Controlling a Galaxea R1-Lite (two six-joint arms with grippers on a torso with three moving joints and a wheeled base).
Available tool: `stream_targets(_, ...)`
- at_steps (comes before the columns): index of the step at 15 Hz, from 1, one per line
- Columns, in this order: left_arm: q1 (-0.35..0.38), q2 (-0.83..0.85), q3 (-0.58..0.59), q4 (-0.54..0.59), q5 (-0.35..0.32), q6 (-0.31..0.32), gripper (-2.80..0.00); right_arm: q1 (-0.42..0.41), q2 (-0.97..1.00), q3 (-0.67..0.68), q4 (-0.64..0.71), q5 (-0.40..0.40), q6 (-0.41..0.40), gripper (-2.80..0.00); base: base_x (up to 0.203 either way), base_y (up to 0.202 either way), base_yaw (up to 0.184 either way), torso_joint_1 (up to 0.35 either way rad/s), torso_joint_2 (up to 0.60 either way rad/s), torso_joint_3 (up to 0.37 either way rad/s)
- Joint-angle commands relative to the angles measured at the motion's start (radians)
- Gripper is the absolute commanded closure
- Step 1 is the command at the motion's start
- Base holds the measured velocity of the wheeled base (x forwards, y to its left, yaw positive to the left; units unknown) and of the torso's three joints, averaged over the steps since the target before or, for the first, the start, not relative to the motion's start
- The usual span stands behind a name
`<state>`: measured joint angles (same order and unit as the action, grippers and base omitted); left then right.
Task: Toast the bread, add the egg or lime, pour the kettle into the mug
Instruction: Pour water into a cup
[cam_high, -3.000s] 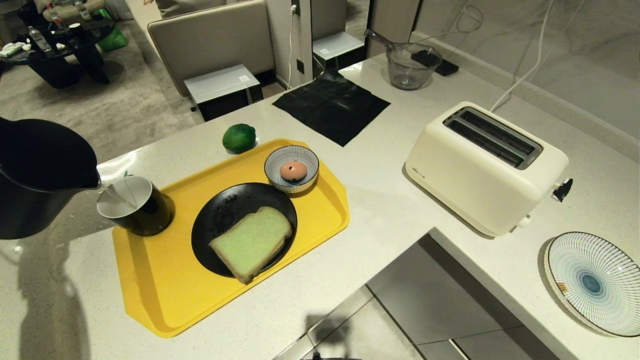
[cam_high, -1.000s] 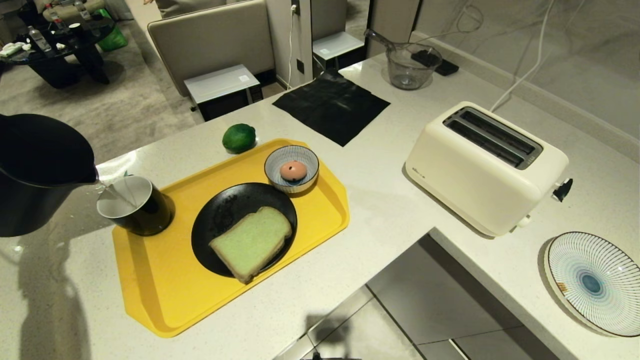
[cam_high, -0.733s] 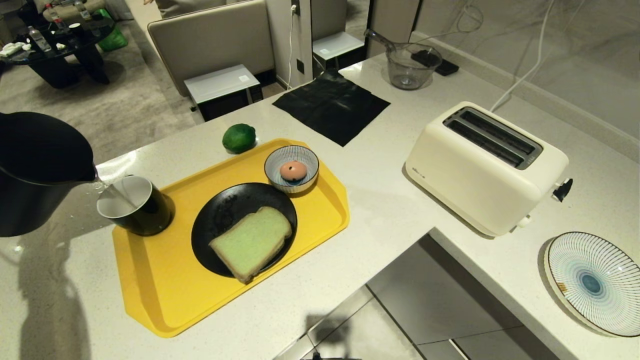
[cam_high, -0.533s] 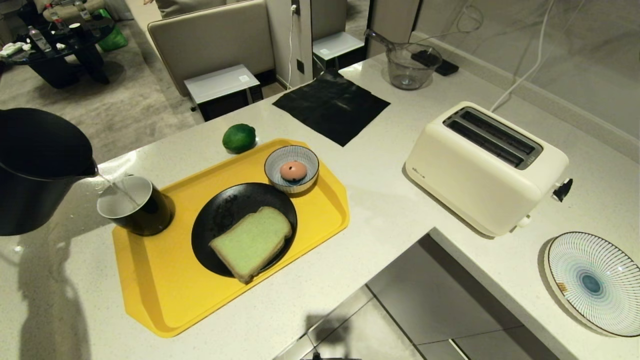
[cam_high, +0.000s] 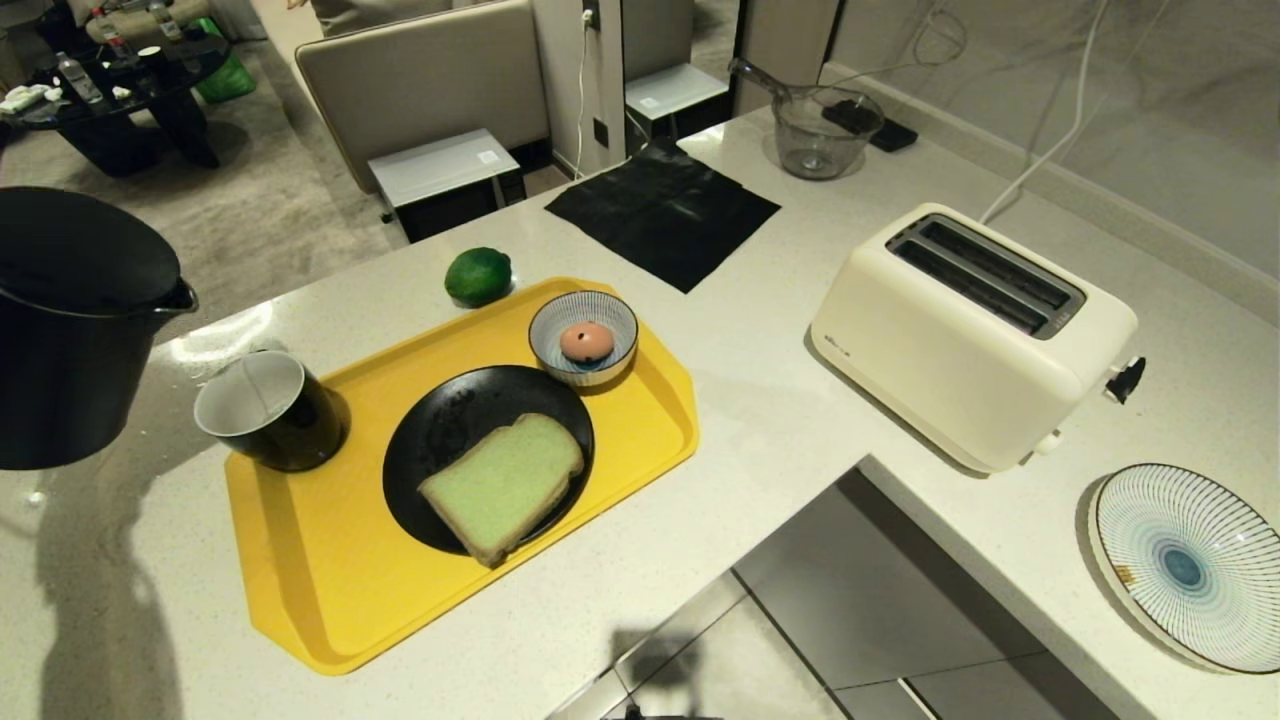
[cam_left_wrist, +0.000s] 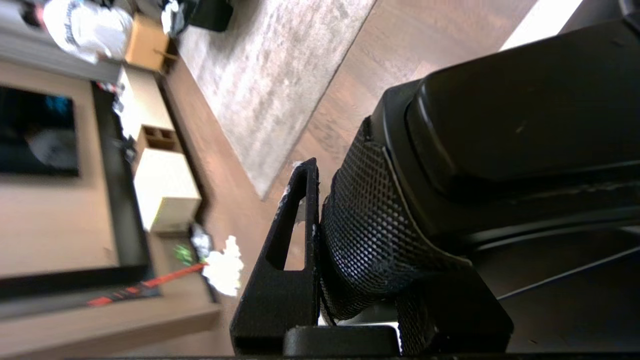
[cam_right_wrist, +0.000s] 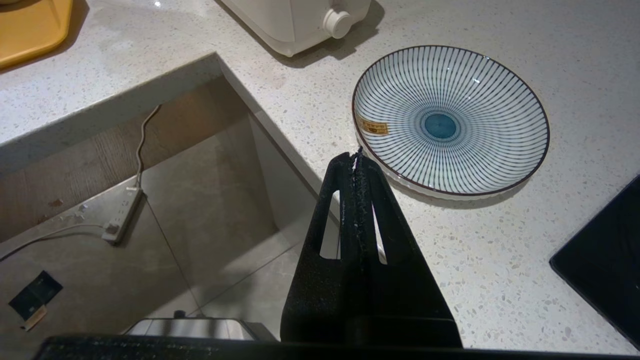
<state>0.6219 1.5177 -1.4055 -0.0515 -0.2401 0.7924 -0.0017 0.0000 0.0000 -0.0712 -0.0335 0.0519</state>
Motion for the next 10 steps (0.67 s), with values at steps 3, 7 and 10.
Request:
stream_targets(3,0.006,-0.03,0.009,-0.001,0.002,-0.138,0.0,0.0,0.002,0.026,-0.001,0.0,0.0,0.0,0.0,0.0,0.0,0.0,0.0,0.0)
stream_targets(7,0.033,-0.053,0.017,-0.014,0.001,-0.192,0.0,0.0,0.002,0.026,-0.001,0.0,0.0,0.0,0.0,0.0,0.0,0.0,0.0,0.0)
stream_targets(10,0.061,-0.075,0.017,-0.01,0.003,-0.271,0.0,0.0,0.002,0.026,-0.001,0.0,0.0,0.0,0.0,0.0,0.0,0.0,0.0,0.0)
